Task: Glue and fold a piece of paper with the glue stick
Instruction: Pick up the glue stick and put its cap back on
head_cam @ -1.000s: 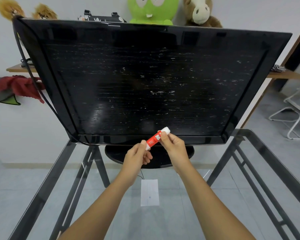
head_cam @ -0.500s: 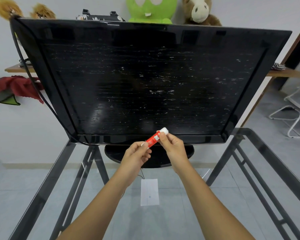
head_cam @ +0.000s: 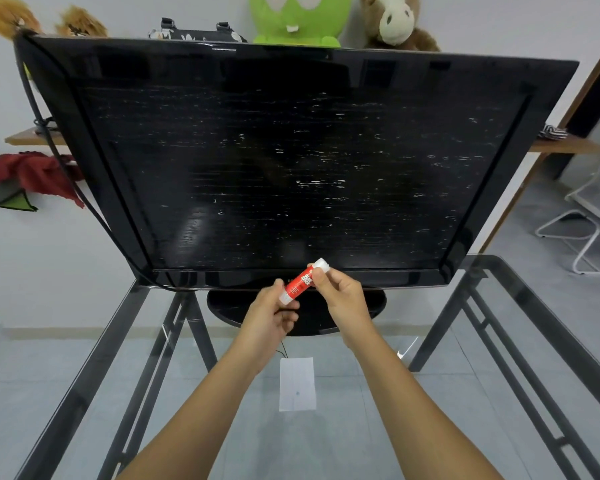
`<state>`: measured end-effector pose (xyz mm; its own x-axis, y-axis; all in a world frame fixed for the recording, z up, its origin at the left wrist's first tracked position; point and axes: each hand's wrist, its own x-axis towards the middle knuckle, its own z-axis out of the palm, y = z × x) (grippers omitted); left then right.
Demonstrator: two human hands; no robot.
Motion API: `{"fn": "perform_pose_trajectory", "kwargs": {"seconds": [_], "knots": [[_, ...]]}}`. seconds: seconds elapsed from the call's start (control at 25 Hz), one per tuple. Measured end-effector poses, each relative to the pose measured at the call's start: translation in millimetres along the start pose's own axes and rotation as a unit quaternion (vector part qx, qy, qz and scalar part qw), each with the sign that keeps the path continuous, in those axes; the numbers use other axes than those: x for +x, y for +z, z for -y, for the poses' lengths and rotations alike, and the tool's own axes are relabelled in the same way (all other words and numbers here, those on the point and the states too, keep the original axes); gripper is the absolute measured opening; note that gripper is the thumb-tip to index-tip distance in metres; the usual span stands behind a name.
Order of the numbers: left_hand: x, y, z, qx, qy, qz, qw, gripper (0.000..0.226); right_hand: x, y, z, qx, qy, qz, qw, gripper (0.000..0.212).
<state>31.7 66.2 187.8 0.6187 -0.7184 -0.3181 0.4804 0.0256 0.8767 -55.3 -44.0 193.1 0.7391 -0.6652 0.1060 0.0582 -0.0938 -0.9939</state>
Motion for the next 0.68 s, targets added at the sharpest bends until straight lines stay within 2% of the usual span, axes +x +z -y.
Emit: {"fn": "perform_pose_trajectory", "kwargs": {"seconds": [0.08, 0.12, 0.2, 0.28, 0.36, 0.44, 0.48, 0.52, 0.56, 0.6, 0.64, 0.68], "knots": [[-1.4, -3.2, 6.3, 0.060, 0.114, 0.026, 0.991, 0.019, 0.7, -1.5, -0.7, 0.001, 0.002, -0.001, 1.000, 0.017], [-1.5, -5.0, 7.6, 0.104, 0.136, 0.032, 0.985, 0.022, 0.9, -2.0, -0.9, 0.003, 0.004, -0.001, 1.000, 0.018], [-0.6, -5.4, 7.1, 0.157, 0.126, 0.021, 0.979, 0.036, 1.4, -1.5, -2.0, 0.010, 0.005, 0.001, 1.000, 0.019], [-0.1, -2.8, 2.0, 0.136, 0.049, 0.000, 0.990, 0.047, 1.4, -0.9, -1.6, 0.009, 0.003, 0.009, 1.000, 0.019], [3.5, -5.3, -4.3, 0.023, -0.105, 0.024, 0.994, 0.051, 1.1, -0.8, -0.1, 0.003, 0.002, 0.016, 1.000, 0.019], [3.7, -9.1, -10.1, -0.081, -0.229, 0.076, 0.967, 0.055, 0.8, -1.4, -0.2, 0.002, 0.004, 0.022, 1.000, 0.019], [3.3, -8.5, -10.9, -0.092, -0.248, 0.079, 0.961, 0.056, 0.8, -1.6, -1.5, 0.003, 0.008, 0.023, 1.000, 0.019], [3.8, -7.0, -10.3, -0.062, -0.232, 0.064, 0.969, 0.058, 0.6, -1.7, -3.2, 0.006, 0.013, 0.019, 1.000, 0.020], [4.2, -5.2, -7.8, 0.011, -0.179, 0.030, 0.983, 0.057, 0.6, -2.2, -5.0, 0.010, 0.018, 0.010, 1.000, 0.021], [4.1, -3.0, -4.0, 0.106, -0.085, -0.010, 0.991, 0.051, 1.2, -3.1, -6.7, 0.014, 0.023, -0.005, 1.000, 0.023], [3.2, -1.2, -0.3, 0.196, 0.042, -0.043, 0.979, 0.042, 1.9, -4.1, -8.6, 0.017, 0.031, -0.020, 0.999, 0.025], [0.9, -1.7, 3.4, 0.286, 0.165, -0.047, 0.943, 0.035, 2.7, -5.0, -10.7, 0.018, 0.036, -0.032, 0.999, 0.027]]}}
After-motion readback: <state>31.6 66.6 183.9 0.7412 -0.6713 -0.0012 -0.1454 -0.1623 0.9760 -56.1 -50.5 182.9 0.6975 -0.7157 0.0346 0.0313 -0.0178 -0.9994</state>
